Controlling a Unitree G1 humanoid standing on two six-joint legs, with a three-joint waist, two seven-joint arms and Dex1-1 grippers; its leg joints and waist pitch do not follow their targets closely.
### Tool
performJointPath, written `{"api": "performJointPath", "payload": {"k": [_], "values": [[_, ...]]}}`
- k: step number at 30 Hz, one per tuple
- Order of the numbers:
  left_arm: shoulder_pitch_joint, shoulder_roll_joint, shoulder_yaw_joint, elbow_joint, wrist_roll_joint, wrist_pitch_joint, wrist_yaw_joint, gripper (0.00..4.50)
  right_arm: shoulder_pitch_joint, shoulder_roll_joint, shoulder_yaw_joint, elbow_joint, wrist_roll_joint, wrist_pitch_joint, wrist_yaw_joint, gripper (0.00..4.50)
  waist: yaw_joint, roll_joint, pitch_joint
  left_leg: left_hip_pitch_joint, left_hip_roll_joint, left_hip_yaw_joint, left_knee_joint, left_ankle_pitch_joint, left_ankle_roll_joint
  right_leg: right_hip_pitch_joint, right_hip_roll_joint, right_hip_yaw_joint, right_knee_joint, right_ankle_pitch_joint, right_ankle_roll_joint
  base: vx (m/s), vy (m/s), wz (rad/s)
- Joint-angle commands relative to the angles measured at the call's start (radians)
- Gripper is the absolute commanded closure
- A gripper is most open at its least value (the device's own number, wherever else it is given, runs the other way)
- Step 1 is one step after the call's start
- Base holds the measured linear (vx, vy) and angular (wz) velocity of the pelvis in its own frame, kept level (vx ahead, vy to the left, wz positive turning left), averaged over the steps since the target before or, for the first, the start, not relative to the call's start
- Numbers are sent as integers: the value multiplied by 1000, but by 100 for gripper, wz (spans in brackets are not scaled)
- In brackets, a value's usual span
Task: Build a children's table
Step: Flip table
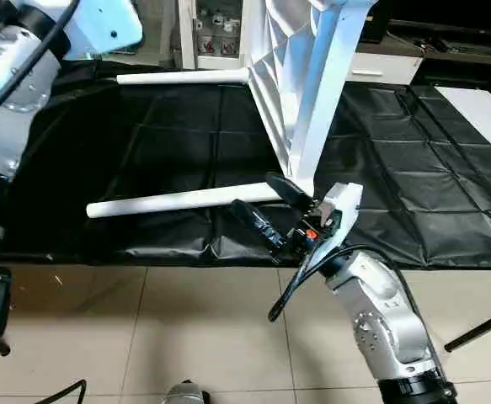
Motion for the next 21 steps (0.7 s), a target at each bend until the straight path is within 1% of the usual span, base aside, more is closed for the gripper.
{"api": "performJointPath", "payload": {"k": [1,2,5,6,8,10,11,14,15,17,18,19,20,21], "values": [[-18,-6,-14,10,-13,-9,-16,116,-15,-2,-6,-15,-17,-13,-1,0,-1,35,-72,46,91,-58,-90,-420,-109,13,-130,74,-71,-106,-129,0,0,0],[-17,-7,-14,12,-16,-5,-23,125,-14,-1,-6,-16,-20,-14,-3,0,0,39,-73,47,92,-59,-90,-428,-112,12,-130,73,-70,-109,-130,0,0,0],[-17,-9,-8,20,-29,7,-35,144,-11,1,-6,-15,-26,-20,-13,0,1,37,-73,46,91,-58,-90,-429,-115,12,-130,74,-69,-98,-135,0,0,0],[-16,-10,-3,23,-33,9,-36,144,-9,2,-4,-14,-28,-23,-17,0,2,37,-73,47,91,-58,-90,-431,-115,12,-131,74,-69,-100,-136,0,0,0],[-16,-10,2,25,-35,11,-37,173,-8,3,-2,-14,-29,-25,-20,0,3,33,-73,46,91,-58,-90,-424,-111,13,-132,75,-70,-103,-135,0,0,0],[-17,-11,4,26,-38,12,-37,181,-8,4,-1,-13,-29,-27,-21,0,3,35,-73,46,91,-58,-90,-420,-110,13,-131,74,-68,-102,-135,0,0,0],[-16,-12,8,24,-41,16,-39,188,-8,5,0,-12,-30,-28,-22,0,3,30,-72,46,91,-58,-90,-418,-109,12,-131,74,-67,-102,-136,0,0,0],[-9,-12,17,15,-53,28,-45,224,-8,9,0,-4,-34,-32,-23,0,5,32,-72,46,91,-57,-90,-414,-106,12,-132,75,-69,-110,-132,0,0,0],[-6,-12,21,11,-61,34,-47,226,-8,10,0,-2,-37,-35,-23,0,4,29,-72,46,91,-56,-90,-412,-106,12,-133,75,-70,-113,-131,0,0,0],[-4,-11,25,9,-69,40,-50,234,-8,10,-1,-2,-38,-35,-24,0,7,31,-73,47,92,-56,-89,-404,-105,11,-132,75,-69,-112,-128,0,0,0],[-2,-12,36,7,-81,52,-49,237,-7,9,-1,-2,-38,-35,-27,0,8,27,-73,46,92,-56,-90,-395,-103,12,-132,75,-67,-101,-129,0,0,0],[-2,-12,38,6,-83,54,-49,237,-7,9,-2,-2,-38,-35,-28,0,9,28,-74,46,92,-56,-89,-387,-102,12,-132,74,-65,-92,-130,0,0,0],[-2,-14,45,3,-91,63,-50,239,-7,9,-2,-1,-39,-34,-31,0,9,24,-74,44,91,-54,-89,-379,-99,14,-131,74,-65,-84,-129,0,0,0],[-2,-14,46,2,-91,64,-50,239,-7,9,-2,-1,-39,-34,-31,0,10,26,-74,45,91,-54,-88,-374,-99,14,-132,74,-64,-81,-130,0,0,0]]}}
